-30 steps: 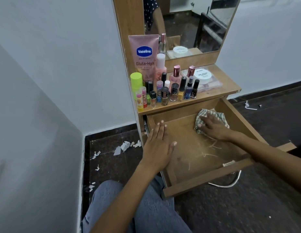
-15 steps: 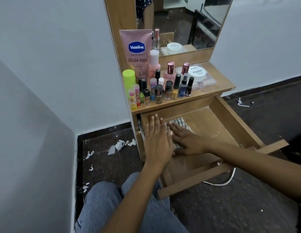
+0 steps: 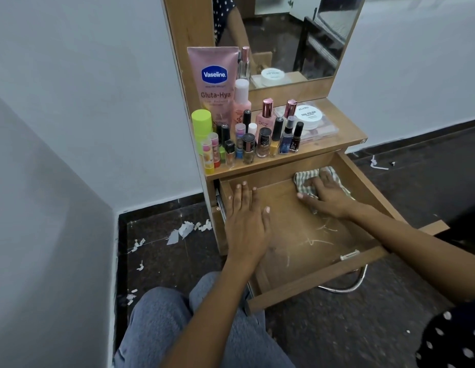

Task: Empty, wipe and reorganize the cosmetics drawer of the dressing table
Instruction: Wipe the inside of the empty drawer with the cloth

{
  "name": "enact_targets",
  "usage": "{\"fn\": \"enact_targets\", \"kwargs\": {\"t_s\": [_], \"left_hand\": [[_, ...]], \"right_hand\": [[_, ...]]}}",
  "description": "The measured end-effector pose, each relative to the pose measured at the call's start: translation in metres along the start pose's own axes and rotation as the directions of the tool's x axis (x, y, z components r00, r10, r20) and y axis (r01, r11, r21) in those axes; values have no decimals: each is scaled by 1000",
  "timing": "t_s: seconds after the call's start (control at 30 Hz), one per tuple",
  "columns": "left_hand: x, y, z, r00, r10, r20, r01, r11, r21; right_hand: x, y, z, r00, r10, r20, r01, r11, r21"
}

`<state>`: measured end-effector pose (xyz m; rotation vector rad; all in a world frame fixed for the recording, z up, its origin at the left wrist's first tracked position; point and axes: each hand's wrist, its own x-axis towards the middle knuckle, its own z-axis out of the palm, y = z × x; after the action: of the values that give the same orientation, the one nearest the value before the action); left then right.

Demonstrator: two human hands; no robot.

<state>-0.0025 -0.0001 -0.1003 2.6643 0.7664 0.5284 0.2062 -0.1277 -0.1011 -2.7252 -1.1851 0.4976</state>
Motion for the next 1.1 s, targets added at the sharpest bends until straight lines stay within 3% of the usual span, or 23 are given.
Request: {"fn": "enact_targets", "kwargs": {"t_s": [0.13, 0.27, 0.37, 0.47, 0.57, 0.73, 0.93, 1.1], "left_hand": [[1, 1, 0, 1000, -6, -3, 6, 1000, -7], [2, 0, 0, 1000, -9, -2, 9, 1000, -1], [3, -1, 1, 1000, 0, -17, 0, 1000, -3], [1, -1, 1, 1000, 11, -17, -11, 1000, -5], [1, -1, 2, 1000, 6, -17, -7, 1000, -11], [0, -1, 3, 1000, 3, -26, -4, 1000, -22], [1, -2, 0, 1000, 4, -6, -4, 1000, -11], [0, -2, -1, 1000, 7, 6, -7, 1000, -6]], "right_hand": [[4, -22, 4, 992, 127, 3, -126, 977, 175], [-12, -44, 11, 975, -78, 208, 73, 997, 30], [-21, -59, 20, 946, -108, 305, 128, 991, -45], [-14, -58, 25, 969, -56, 241, 73, 995, -62], [-2, -46, 21, 985, 92, 144, -81, 994, -79], [9, -22, 1, 976, 205, 66, -207, 978, 12], [0, -26, -11, 974, 205, 97, -205, 979, -9], [-37, -23, -19, 936, 257, 242, -244, 966, -86]]}}
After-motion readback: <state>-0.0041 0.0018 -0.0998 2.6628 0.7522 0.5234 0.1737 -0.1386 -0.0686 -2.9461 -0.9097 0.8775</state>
